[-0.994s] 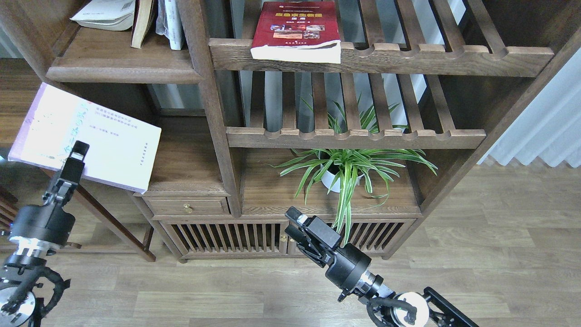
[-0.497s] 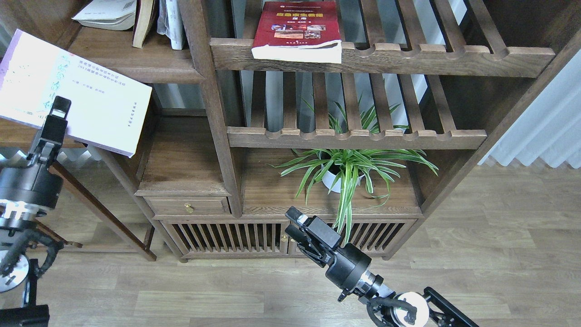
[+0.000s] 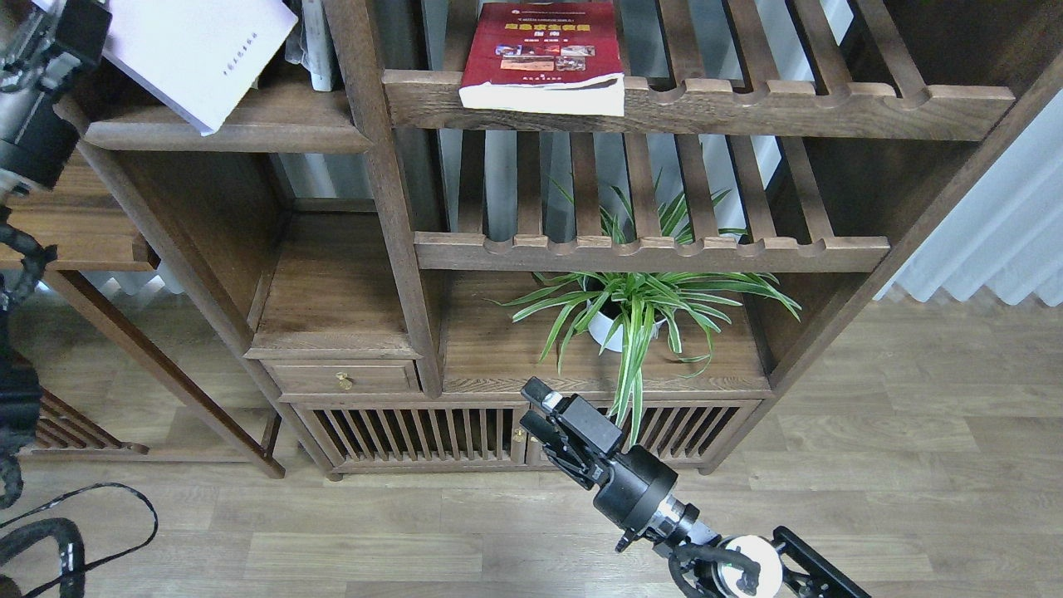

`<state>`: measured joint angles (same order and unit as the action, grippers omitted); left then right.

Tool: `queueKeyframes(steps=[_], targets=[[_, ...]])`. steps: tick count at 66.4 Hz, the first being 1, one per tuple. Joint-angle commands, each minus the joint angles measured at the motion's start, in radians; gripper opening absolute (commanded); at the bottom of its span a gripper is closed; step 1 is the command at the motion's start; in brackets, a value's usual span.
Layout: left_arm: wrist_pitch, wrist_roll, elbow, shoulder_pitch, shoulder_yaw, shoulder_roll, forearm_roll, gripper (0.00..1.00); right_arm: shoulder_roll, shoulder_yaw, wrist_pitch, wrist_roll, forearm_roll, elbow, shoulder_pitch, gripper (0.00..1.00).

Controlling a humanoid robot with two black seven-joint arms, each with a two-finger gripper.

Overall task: Organize books on shelf
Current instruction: 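Insert the white book onto the top shelf with the left gripper, then release the white book and withdraw the left gripper from the shelf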

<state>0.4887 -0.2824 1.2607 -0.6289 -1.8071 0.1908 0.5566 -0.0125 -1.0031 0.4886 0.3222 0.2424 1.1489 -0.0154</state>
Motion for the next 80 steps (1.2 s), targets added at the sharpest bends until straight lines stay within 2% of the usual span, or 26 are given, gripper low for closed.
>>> queueKeyframes(steps=[1, 22, 37, 46, 63, 80], targets=[[0.0, -0.001, -0.011, -0.048, 0.008, 0.055, 0.002, 0.0, 0.0, 0.001, 0.0, 0.0, 0.0, -0.001, 0.0, 0.99], [0.0, -0.012, -0.053, -0.159, 0.14, 0.286, -0.027, 0.0, 0.0, 0.0, 0.0, 0.0, 0.0, -0.001, 0.002, 0.99], [0.0, -0.084, -0.101, -0.222, 0.262, 0.416, -0.153, 0.0, 0.002, 0.0, 0.0, 0.0, 0.0, -0.001, 0.002, 0.99], [0.0, -0.109, -0.103, -0.221, 0.336, 0.512, -0.274, 0.0, 0.002, 0.0, 0.0, 0.0, 0.0, -0.001, 0.002, 0.99], [0.0, -0.095, -0.193, -0.307, 0.356, 0.48, -0.231, 0.0, 0.012, 0.0, 0.0, 0.0, 0.0, -0.003, 0.006, 0.99], [0.0, -0.089, -0.305, -0.423, 0.361, 0.337, -0.123, 0.0, 0.012, 0.0, 0.0, 0.0, 0.0, -0.003, 0.006, 0.99]])
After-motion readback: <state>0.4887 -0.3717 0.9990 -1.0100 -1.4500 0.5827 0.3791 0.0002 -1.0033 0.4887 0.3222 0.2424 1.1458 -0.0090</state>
